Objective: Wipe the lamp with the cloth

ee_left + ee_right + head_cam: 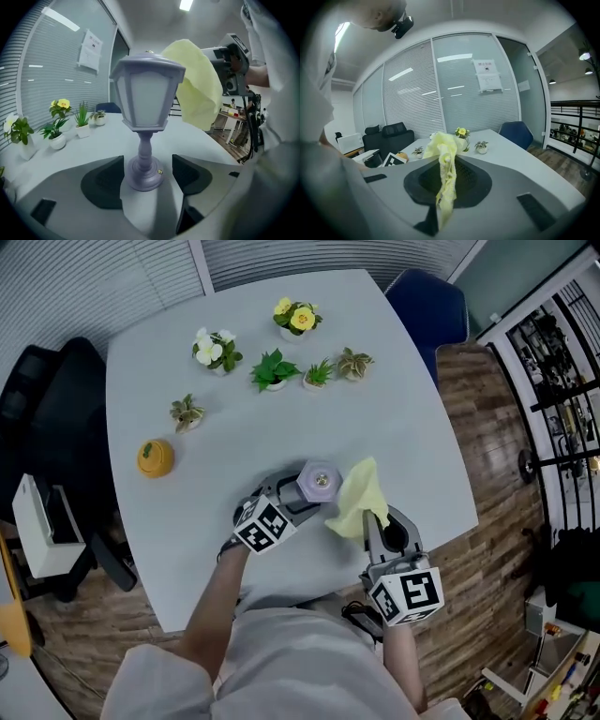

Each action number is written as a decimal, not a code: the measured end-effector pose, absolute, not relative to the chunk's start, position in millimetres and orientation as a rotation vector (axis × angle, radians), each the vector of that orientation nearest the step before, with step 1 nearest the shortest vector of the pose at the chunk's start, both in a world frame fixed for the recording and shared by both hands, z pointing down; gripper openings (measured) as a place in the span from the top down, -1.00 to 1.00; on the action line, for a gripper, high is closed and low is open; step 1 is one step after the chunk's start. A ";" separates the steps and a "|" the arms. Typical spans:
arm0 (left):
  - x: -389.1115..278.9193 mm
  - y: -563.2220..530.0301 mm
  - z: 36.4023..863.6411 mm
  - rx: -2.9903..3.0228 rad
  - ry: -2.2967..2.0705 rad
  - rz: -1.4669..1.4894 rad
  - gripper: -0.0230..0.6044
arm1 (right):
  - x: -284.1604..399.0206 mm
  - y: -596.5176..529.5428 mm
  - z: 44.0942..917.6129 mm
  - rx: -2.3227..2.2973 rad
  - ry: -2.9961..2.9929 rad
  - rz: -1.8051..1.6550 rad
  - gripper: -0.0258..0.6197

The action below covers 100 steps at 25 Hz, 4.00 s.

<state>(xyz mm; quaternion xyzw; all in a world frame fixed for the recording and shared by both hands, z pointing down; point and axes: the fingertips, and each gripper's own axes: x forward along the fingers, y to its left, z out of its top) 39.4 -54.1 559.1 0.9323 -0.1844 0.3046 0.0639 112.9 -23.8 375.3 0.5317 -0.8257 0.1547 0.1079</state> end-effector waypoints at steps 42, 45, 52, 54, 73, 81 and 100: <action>54.0 -64.0 589.9 2.867 -0.551 1.079 -0.05 | 73.7 -64.5 417.7 1.366 -2.343 0.350 0.84; 54.8 -64.3 589.9 2.868 -0.552 1.077 -0.05 | 75.4 -70.3 417.4 1.349 -2.341 0.362 0.84; 53.9 -65.3 591.0 2.866 -0.553 1.083 -0.05 | 71.8 -81.7 417.9 1.240 -2.344 0.412 0.84; 54.3 -64.9 591.3 2.865 -0.553 1.083 -0.05 | 70.1 -84.1 418.2 1.216 -2.341 0.418 0.84; 54.8 -64.7 591.6 2.862 -0.552 1.091 -0.05 | 57.6 -106.2 419.3 1.025 -2.337 0.425 0.84; 54.9 -64.7 592.2 2.860 -0.553 1.091 -0.05 | 48.9 -112.1 418.2 0.977 -2.343 0.432 0.84; 54.1 -65.6 591.8 2.857 -0.555 1.093 -0.05 | 22.6 -109.9 410.0 0.857 -2.339 0.348 0.84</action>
